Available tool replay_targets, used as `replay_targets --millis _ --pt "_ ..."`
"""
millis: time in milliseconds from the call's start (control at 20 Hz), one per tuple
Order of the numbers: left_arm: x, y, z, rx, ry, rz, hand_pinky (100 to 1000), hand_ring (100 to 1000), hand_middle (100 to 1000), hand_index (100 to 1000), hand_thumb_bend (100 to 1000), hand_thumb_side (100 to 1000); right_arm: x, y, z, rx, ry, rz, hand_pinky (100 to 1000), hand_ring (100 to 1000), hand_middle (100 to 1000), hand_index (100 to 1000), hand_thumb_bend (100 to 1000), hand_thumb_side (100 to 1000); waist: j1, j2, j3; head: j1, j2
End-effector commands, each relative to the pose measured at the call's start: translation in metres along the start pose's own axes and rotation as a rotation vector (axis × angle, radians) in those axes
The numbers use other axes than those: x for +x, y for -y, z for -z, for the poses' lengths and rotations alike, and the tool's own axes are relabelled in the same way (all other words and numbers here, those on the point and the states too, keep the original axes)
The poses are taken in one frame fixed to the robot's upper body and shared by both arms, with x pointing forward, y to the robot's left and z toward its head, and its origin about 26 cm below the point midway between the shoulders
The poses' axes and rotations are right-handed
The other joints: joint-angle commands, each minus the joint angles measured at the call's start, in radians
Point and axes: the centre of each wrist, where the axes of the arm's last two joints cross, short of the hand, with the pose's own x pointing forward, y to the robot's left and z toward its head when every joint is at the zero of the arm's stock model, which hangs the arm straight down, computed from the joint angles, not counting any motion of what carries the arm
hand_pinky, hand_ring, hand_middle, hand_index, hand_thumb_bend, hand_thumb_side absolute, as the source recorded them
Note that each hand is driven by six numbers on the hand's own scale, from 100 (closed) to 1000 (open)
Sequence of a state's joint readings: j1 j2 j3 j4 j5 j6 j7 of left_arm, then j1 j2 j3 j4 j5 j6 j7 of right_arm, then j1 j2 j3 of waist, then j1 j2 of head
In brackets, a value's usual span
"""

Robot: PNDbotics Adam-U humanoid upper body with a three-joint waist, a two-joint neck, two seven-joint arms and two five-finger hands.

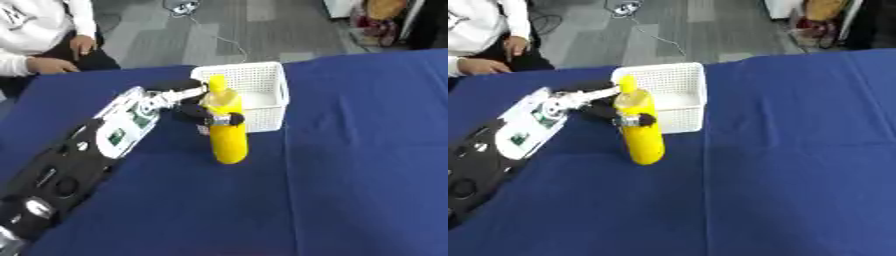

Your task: Pick up objects on the table and place them in the box.

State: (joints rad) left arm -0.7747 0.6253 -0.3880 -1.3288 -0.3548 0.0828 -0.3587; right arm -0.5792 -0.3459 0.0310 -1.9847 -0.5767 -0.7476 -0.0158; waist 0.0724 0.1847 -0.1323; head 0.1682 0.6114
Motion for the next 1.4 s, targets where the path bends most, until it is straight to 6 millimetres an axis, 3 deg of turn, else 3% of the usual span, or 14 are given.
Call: replay_targets --millis 50,750,1400 --pt "0.003 -0.017 -0.007 0.090 0.059 0.025 100 100 100 267 177 820 0.003 -0.002 0.009 0.024 0.027 0.003 184 254 319 451 100 855 -0.005 -0.016 0.004 0.005 -0.010" --pt "0.033 -0.087 -0.036 0.167 0.134 0.059 100 100 100 231 173 807 0.006 0.003 0.005 0.032 0.012 -0.025 184 254 319 450 100 859 0.000 -0.026 0.030 0.003 -0.012" --pt "0.039 -0.112 -0.049 0.347 0.163 0.046 100 100 100 235 174 783 0.005 0.002 0.005 0.033 0.004 -0.024 186 254 318 450 100 862 0.009 -0.027 0.027 0.010 -0.058"
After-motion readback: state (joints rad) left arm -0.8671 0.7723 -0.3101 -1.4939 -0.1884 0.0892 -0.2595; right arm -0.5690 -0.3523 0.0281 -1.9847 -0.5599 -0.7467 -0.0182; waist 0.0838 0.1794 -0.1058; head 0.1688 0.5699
